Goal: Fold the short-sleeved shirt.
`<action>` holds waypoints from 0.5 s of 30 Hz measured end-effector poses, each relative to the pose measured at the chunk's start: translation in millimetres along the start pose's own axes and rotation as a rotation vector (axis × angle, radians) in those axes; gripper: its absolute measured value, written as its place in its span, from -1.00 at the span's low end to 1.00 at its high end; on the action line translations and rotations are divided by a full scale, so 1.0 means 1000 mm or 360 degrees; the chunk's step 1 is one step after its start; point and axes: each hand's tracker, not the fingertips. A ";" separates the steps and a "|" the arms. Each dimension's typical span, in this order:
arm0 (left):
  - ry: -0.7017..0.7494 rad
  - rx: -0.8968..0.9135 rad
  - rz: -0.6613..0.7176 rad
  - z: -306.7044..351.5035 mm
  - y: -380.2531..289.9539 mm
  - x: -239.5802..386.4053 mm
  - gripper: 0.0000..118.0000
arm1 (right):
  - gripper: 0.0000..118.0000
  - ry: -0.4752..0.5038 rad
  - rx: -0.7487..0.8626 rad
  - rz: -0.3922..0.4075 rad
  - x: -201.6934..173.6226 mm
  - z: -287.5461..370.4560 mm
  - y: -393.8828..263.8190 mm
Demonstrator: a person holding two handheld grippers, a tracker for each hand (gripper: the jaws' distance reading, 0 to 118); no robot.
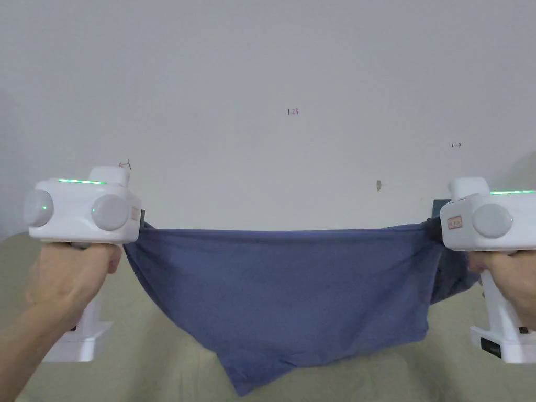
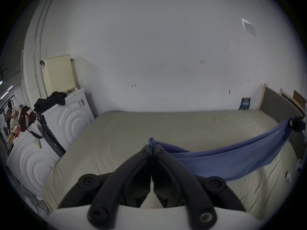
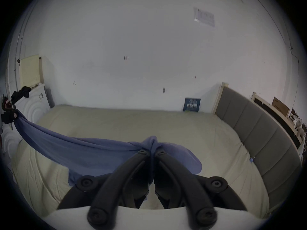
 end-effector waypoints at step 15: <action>-0.0274 -0.0521 0.0007 0.082 -0.253 -0.023 -1.00 | -0.89 0.0117 -0.0486 -0.0173 0.040 0.105 -0.275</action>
